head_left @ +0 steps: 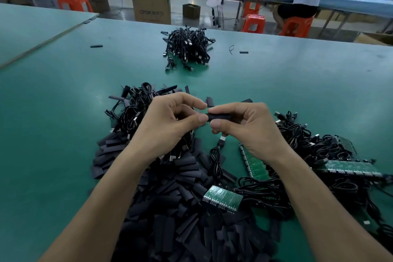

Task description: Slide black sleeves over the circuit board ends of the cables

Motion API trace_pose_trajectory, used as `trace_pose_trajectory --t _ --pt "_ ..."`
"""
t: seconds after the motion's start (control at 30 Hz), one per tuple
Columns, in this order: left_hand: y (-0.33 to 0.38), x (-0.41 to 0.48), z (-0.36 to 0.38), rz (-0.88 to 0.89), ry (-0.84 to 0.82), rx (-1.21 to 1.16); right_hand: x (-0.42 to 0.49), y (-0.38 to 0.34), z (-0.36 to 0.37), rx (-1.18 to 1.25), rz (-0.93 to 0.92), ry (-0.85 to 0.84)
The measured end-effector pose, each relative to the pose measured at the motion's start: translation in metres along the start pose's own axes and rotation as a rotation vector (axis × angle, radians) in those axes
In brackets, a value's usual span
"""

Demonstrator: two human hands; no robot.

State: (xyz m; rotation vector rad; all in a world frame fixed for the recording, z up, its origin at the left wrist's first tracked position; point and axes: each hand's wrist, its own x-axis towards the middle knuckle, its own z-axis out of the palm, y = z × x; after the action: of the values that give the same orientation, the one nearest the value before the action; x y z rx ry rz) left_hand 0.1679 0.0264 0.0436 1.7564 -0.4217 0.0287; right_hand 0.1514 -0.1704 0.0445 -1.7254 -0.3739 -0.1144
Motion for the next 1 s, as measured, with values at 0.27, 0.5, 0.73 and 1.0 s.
trace_pose_trajectory --t 0.27,0.5,0.73,1.0 --pt "-0.0008 -0.0009 -0.0009 -0.025 0.065 0.221 -0.0008 0.0046 0.0033 -0.003 0.013 0.095" --pt "0.0009 -0.0008 -0.0031 -0.063 0.054 0.249 -0.0009 0.0047 0.0035 0.045 0.015 0.118" --pt "0.0000 -0.0014 0.0023 -0.042 0.020 0.216 -0.0010 0.0035 0.0064 0.041 0.021 0.097" --pt "0.0035 -0.0015 0.0034 -0.099 0.031 0.105 -0.0015 0.0066 0.0092 0.050 -0.026 0.366"
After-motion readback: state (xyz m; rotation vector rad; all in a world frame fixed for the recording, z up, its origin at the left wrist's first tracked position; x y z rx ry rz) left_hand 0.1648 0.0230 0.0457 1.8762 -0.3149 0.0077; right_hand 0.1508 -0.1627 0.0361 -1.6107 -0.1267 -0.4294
